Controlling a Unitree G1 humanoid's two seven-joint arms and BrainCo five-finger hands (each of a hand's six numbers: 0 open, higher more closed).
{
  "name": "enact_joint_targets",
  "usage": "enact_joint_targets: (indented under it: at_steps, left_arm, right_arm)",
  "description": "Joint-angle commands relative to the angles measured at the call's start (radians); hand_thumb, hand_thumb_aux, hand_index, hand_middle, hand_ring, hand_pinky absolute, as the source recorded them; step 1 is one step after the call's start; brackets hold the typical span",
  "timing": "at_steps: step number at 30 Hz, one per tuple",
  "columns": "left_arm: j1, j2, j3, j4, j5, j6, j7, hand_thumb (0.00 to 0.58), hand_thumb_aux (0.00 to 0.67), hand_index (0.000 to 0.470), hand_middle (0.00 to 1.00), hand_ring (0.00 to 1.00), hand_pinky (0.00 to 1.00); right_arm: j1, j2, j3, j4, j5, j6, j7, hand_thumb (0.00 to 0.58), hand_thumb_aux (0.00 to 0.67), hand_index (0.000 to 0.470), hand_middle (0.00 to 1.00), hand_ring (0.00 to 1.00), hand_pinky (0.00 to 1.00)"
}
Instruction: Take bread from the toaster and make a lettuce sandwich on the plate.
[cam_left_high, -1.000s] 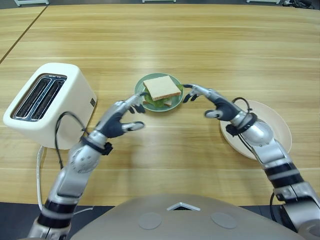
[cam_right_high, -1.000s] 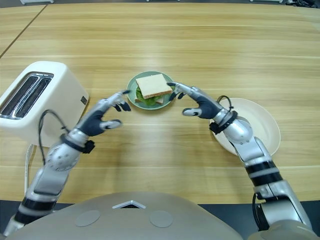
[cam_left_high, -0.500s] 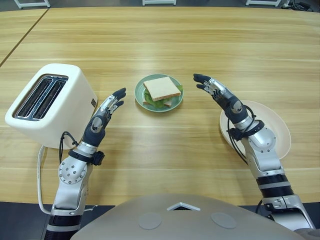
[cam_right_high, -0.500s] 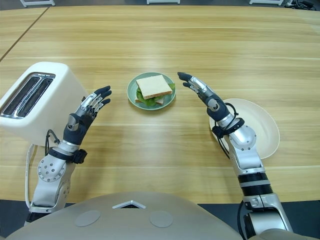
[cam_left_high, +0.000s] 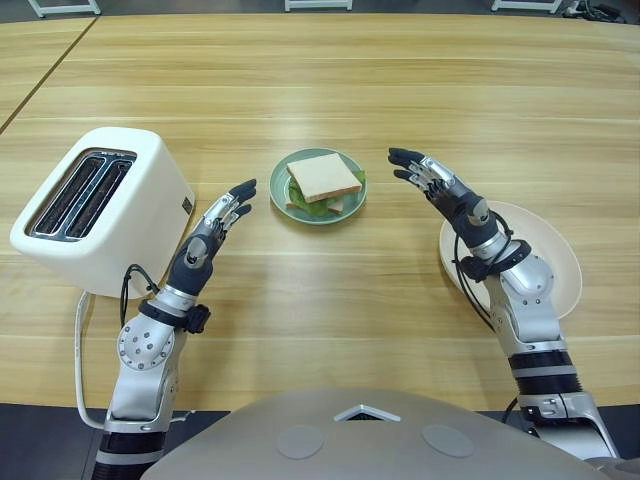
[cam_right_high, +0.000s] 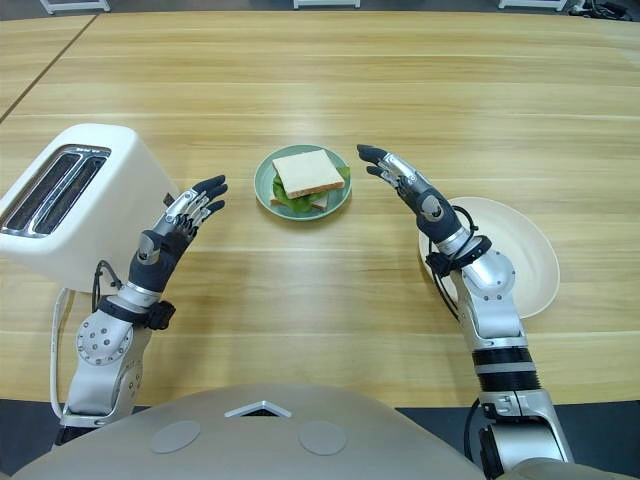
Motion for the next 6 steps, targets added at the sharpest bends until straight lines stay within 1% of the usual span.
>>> enact_joint_targets:
  at_steps: [1, 6]
  left_arm:
    - [-0.006, -0.004, -0.008, -0.002, 0.005, 0.01, -0.006, 0.0, 0.0, 0.0, 0.0, 0.0, 0.0]
    - [-0.006, -0.004, -0.011, -0.004, 0.0, 0.011, -0.011, 0.0, 0.0, 0.0, 0.0, 0.0, 0.0]
  right_arm:
    - [0.0, 0.013, -0.018, -0.005, 0.02, 0.021, 0.021, 0.0, 0.0, 0.0, 0.0, 0.0, 0.0]
    - [0.002, 0.025, -0.027, -0.009, 0.022, 0.03, 0.042, 0.0, 0.0, 0.0, 0.0, 0.0, 0.0]
